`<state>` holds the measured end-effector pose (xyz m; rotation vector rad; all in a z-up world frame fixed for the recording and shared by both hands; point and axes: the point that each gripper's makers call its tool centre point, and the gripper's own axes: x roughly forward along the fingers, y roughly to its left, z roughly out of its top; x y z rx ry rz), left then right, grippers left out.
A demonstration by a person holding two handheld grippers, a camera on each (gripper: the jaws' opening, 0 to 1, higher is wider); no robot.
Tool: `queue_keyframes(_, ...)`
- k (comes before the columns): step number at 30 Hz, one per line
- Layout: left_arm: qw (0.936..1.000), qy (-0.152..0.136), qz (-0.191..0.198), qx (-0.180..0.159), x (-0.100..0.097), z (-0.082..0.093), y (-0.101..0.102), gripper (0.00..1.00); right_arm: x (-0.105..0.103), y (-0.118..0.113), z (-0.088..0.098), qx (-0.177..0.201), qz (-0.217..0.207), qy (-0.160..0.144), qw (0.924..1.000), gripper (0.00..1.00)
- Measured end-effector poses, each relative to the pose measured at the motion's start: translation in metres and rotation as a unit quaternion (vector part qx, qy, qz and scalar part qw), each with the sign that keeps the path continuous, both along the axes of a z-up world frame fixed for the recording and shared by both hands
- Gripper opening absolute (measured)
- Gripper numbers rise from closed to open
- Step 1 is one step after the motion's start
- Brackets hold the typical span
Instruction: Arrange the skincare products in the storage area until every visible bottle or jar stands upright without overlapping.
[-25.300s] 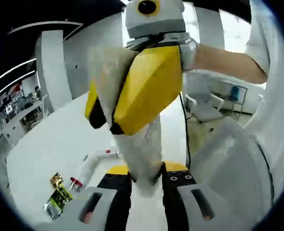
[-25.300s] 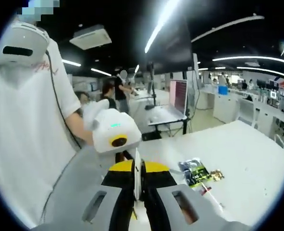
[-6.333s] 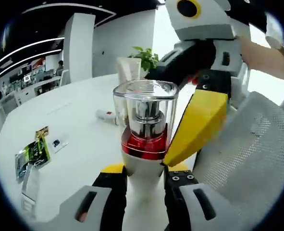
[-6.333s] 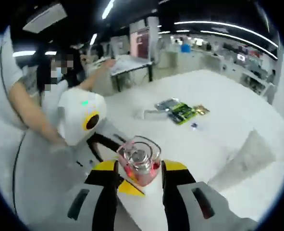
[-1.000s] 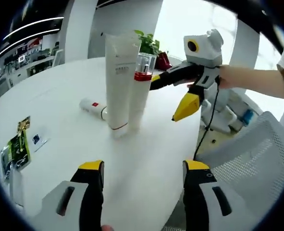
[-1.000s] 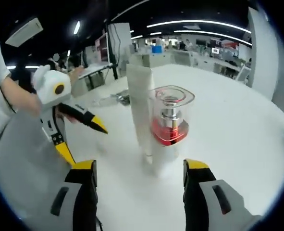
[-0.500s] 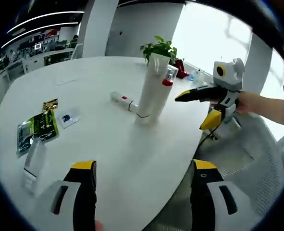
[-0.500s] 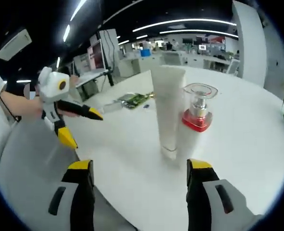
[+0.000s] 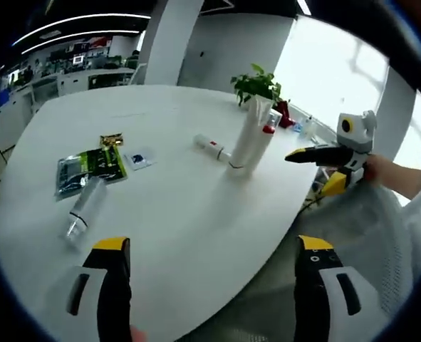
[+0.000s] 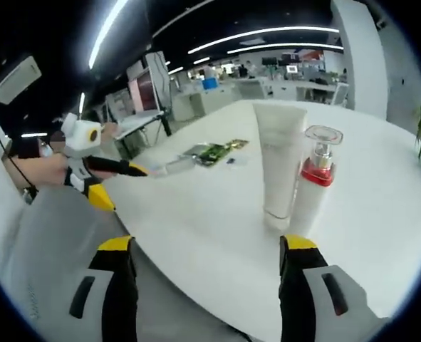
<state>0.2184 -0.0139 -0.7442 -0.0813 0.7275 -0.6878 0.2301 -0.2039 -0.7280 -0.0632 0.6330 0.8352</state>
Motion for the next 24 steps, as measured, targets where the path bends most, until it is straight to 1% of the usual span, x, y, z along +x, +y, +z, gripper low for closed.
queue_keyframes(3,1.0000,0.002,-0.002,0.007,-0.006,0.002,0.007,0.91,-0.001,-0.001,0.001,-0.011,0.002,0.000,0.9999,0.82)
queue_keyframes(5,1.0000,0.000,-0.004,0.008,-0.009,0.008,0.008,0.92,0.000,-0.003,0.002,-0.012,0.000,0.000,0.9999,0.82)
queue_keyframes(10,0.9999,-0.007,-0.001,0.013,-0.009,0.011,0.024,0.95,0.003,-0.006,0.014,0.003,-0.016,-0.005,0.9999,0.83)
queue_keyframes(12,0.9999,-0.011,0.002,0.010,-0.010,0.016,0.027,0.96,0.003,-0.005,0.019,0.006,-0.019,-0.009,0.9998,0.83)
queue_keyframes(16,0.9997,-0.017,0.014,0.005,-0.009,0.017,0.034,0.96,0.004,-0.003,0.028,0.011,-0.021,-0.016,0.9996,0.83)
queue_keyframes(18,0.9997,-0.013,0.019,0.002,-0.011,0.018,0.031,0.95,0.003,-0.001,0.026,0.008,-0.022,-0.017,0.9996,0.83)
queue_keyframes(19,0.9997,-0.013,0.019,-0.001,-0.010,0.018,0.031,0.95,0.002,0.000,0.023,0.003,-0.023,-0.014,0.9996,0.82)
queue_keyframes(21,0.9996,-0.019,0.021,-0.002,-0.009,0.021,0.029,0.95,-0.001,0.000,0.014,-0.017,-0.017,-0.005,0.9997,0.82)
queue_keyframes(24,0.9996,-0.020,0.021,-0.002,-0.009,0.019,0.030,0.95,-0.003,0.006,0.015,-0.022,-0.007,-0.009,0.9997,0.82)
